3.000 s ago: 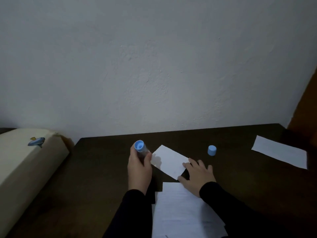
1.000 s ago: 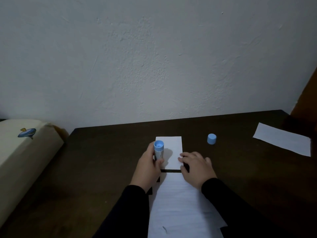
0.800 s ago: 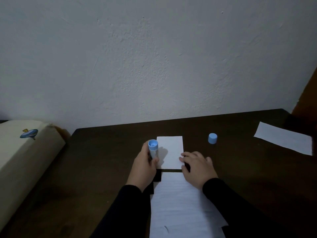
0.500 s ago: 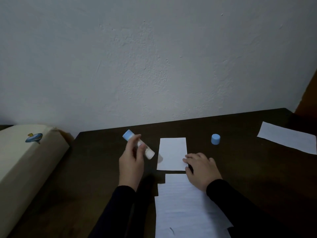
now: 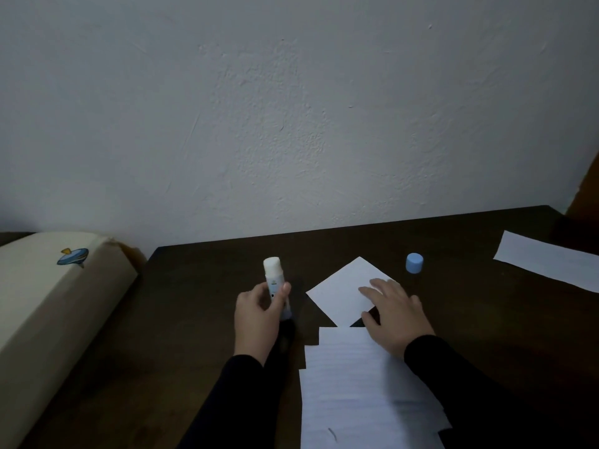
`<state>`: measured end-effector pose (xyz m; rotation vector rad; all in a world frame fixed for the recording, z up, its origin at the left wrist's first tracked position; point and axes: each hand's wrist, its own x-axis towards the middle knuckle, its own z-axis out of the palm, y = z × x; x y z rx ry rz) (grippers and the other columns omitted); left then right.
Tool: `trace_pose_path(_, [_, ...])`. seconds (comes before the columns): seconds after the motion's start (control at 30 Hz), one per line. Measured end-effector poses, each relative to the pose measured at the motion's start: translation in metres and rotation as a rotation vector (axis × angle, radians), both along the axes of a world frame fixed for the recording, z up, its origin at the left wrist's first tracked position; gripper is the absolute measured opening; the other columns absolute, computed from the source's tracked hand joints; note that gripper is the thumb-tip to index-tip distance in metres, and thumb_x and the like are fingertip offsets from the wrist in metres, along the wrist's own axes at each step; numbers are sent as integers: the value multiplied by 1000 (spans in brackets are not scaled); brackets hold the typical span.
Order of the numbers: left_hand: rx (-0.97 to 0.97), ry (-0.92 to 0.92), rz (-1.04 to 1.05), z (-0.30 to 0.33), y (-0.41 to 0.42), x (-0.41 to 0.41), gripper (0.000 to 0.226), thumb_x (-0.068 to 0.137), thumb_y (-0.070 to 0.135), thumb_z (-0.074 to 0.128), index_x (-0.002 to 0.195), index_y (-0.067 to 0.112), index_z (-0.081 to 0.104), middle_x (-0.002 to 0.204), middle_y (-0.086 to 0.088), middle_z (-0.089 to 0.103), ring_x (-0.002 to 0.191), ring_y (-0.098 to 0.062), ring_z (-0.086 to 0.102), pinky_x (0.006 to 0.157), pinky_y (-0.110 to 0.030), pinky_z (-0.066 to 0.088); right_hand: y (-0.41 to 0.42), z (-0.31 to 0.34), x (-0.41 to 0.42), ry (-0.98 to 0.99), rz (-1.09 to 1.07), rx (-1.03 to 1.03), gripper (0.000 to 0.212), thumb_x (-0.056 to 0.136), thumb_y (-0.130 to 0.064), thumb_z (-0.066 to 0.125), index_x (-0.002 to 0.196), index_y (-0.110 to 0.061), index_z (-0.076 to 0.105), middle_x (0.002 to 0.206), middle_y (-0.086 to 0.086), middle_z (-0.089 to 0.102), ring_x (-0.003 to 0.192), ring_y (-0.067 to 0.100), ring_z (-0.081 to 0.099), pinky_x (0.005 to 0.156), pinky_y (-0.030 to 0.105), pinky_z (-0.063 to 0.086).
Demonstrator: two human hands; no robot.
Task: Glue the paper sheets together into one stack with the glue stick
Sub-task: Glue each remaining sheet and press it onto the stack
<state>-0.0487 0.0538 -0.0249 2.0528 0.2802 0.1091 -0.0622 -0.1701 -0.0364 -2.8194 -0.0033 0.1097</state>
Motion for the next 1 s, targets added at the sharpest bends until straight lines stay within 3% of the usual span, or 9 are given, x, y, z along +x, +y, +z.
trace_pose_path(0.27, [-78,17,-22,-4,-11,2,27,88,37,64,111,35,51,116,11,58,100,-6,52,87,-25,43,8,3,-3,68,-105,-126,52,99,-46,32,149,-31,28,156,-3,24,141,19,24,110,46,24])
trace_pose_path(0.37, [-40,-45,40,-4,-14,1,59,81,42,71,132,28,46,139,1,45,115,-13,49,96,-33,45,8,4,-5,75,-113,-137,53,98,-48,33,148,-31,30,155,-2,26,140,21,25,109,46,26])
trace_pose_path(0.43, [-61,-199,135,3,-19,-5,80,76,45,75,142,28,34,143,1,31,123,-14,42,102,-37,42,6,5,-6,84,-113,-140,53,98,-49,34,148,-31,30,153,-1,27,139,21,26,109,46,27])
trace_pose_path(0.6, [-17,-561,69,22,-42,-20,39,88,29,65,122,27,47,117,6,43,100,-5,49,83,-15,43,2,8,-12,70,-103,-143,51,97,-49,35,144,-29,36,147,1,34,134,21,31,105,43,30])
trace_pose_path(0.67, [87,-516,-117,15,-57,-24,19,91,25,61,108,29,55,104,9,51,92,-5,55,76,-14,45,1,10,-13,72,-107,-135,50,97,-50,36,142,-29,40,144,1,37,132,22,33,104,43,31])
trace_pose_path(0.73, [217,-381,-281,2,-74,-29,16,91,30,58,106,32,56,105,14,51,96,-4,55,82,-19,48,-1,13,-16,80,-105,-119,49,97,-50,37,140,-28,43,141,1,40,130,21,35,103,43,32])
trace_pose_path(0.87, [559,-109,-322,-18,-99,-24,49,91,46,52,136,27,43,142,5,40,132,-16,34,111,-38,33,-13,19,-19,45,-92,-28,47,96,-48,41,138,-27,47,137,0,43,127,20,38,102,41,35])
trace_pose_path(0.93, [725,38,-336,-16,-108,-13,61,92,54,47,144,25,33,154,-3,26,144,-27,17,115,-51,20,-27,24,-16,-9,-114,37,44,97,-45,43,137,-28,49,135,-1,46,124,18,41,102,39,37])
trace_pose_path(1.0, [783,154,-360,-14,-117,2,61,91,59,44,141,25,36,156,-6,24,145,-32,12,113,-58,14,-45,28,-12,-62,-154,97,40,97,-42,44,135,-29,50,133,-2,49,121,16,44,102,37,39])
